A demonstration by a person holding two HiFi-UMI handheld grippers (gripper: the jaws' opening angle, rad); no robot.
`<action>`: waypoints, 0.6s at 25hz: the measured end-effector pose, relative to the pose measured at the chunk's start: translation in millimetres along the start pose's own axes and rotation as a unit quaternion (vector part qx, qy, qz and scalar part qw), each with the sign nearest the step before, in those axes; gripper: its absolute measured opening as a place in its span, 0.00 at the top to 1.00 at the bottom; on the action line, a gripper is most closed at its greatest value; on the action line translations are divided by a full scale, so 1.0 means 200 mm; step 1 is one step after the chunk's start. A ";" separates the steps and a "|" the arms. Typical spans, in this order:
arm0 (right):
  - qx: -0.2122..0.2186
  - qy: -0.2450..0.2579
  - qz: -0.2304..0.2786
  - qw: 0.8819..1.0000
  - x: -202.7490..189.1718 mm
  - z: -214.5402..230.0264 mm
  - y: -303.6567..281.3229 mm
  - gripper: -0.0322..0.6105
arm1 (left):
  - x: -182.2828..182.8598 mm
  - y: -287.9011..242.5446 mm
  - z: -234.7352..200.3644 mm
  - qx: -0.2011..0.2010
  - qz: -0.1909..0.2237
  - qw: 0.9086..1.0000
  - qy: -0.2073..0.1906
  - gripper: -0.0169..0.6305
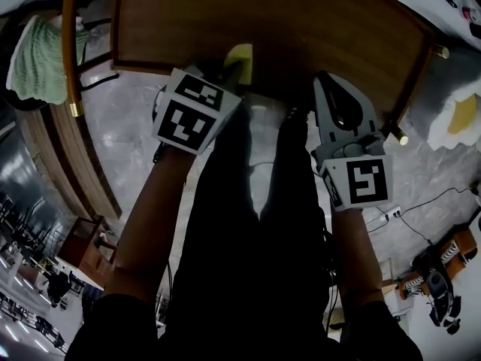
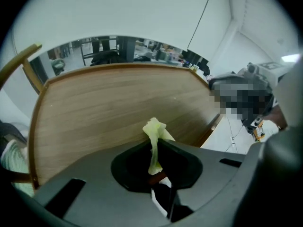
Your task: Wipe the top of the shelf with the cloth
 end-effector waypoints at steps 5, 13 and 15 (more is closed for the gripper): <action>0.021 0.014 -0.003 1.000 0.06 -0.18 -0.18 0.91 | -0.13 0.16 -0.32 0.038 -0.005 0.999 0.005 0.92; 0.024 0.017 0.002 1.000 0.13 -0.36 -0.35 0.91 | -0.29 0.35 -0.66 0.091 -0.011 0.995 0.026 0.92; 0.024 0.017 0.001 1.000 0.15 -0.40 -0.38 0.91 | -0.31 0.38 -0.72 0.101 -0.014 0.994 0.030 0.92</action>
Point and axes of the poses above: the fingertips, and each gripper's own axes: y backward along the fingers, z to its right, x out of its top, the point moved 5 cm from there along y, backward along the fingers, and after that the axes turned 3 degrees about -x, right-handed, at the moved point
